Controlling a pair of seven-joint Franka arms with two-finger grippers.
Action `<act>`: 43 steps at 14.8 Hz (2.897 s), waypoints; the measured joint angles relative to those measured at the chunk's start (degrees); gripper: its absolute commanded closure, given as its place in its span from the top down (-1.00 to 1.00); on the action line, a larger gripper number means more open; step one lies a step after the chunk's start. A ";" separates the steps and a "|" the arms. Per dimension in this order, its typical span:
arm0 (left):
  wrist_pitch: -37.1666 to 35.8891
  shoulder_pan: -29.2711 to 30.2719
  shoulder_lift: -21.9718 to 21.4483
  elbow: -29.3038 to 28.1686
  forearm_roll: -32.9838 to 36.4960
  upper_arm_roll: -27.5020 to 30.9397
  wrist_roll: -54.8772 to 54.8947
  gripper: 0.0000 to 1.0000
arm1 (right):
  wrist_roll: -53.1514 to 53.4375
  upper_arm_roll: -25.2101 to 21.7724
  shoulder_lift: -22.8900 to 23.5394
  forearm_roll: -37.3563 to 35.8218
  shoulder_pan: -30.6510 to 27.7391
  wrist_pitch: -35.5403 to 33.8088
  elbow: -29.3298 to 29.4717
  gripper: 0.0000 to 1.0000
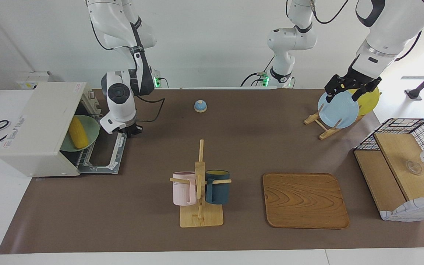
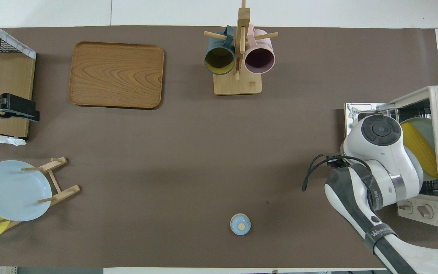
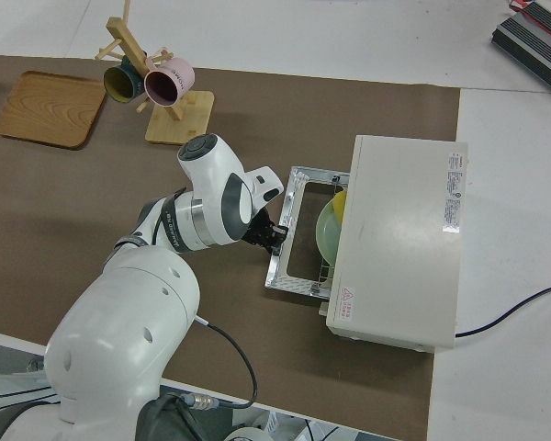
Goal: Put corn in oven
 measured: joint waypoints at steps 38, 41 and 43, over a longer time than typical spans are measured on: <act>0.00 0.00 0.00 0.00 0.00 0.00 0.00 1.00 | -26.18 1.38 -3.39 11.48 -9.52 -35.32 40.40 1.00; 0.00 0.00 0.00 0.00 0.00 0.00 0.00 1.00 | -26.18 1.16 -3.27 11.77 -9.79 -35.56 41.65 1.00; 0.00 0.00 0.00 0.00 0.00 0.00 0.00 1.00 | -26.18 1.09 -3.17 11.79 -9.80 -35.87 42.41 1.00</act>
